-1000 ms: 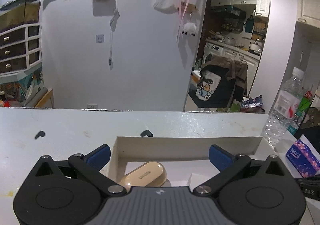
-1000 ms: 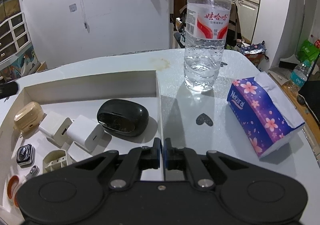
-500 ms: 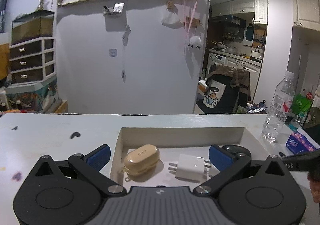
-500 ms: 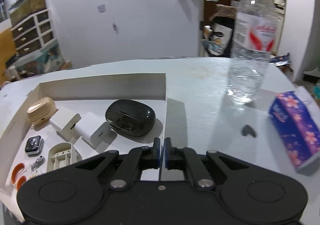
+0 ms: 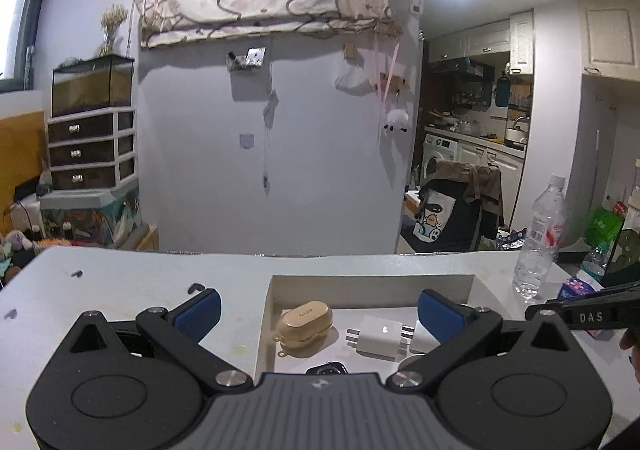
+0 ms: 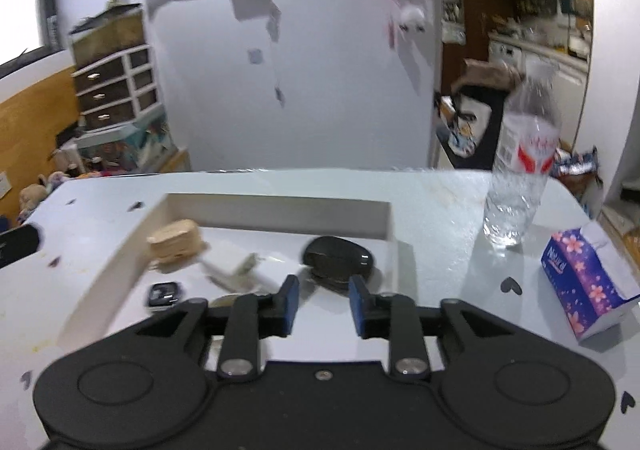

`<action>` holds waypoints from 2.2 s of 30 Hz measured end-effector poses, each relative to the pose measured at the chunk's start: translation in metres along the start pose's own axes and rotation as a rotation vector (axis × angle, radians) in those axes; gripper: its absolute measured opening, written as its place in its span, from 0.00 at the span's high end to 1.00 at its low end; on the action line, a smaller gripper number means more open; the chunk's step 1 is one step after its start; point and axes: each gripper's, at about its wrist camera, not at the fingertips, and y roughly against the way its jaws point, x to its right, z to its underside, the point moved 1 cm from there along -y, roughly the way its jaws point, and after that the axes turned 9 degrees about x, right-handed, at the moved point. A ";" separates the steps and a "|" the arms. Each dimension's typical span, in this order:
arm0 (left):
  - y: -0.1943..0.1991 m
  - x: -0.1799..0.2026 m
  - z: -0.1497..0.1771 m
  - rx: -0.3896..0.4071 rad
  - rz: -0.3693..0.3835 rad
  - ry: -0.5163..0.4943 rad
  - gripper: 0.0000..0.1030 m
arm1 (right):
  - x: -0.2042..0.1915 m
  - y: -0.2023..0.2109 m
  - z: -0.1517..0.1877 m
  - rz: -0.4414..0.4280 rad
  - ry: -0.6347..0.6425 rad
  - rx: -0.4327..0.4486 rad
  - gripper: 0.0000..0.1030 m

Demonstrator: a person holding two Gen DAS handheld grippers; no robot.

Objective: Organize rigid objects

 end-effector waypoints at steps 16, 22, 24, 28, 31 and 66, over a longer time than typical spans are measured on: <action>0.051 0.007 0.032 -0.014 -0.037 -0.054 0.00 | -0.031 0.059 0.043 0.080 -0.022 0.059 0.10; 0.054 0.007 0.049 -0.040 -0.062 -0.067 0.00 | -0.036 0.060 0.062 0.123 0.024 0.084 0.06; 0.055 0.005 0.054 -0.055 -0.068 -0.061 0.00 | -0.037 0.062 0.066 0.120 0.025 0.091 0.04; 0.054 0.003 0.064 -0.083 -0.075 -0.041 0.00 | -0.039 0.065 0.074 0.136 0.051 0.102 0.04; 0.054 0.003 0.070 -0.097 -0.081 -0.041 0.00 | -0.038 0.064 0.081 0.137 0.050 0.098 0.03; 0.061 0.007 0.077 -0.093 -0.089 -0.041 0.00 | -0.037 0.069 0.082 0.200 0.051 0.116 0.02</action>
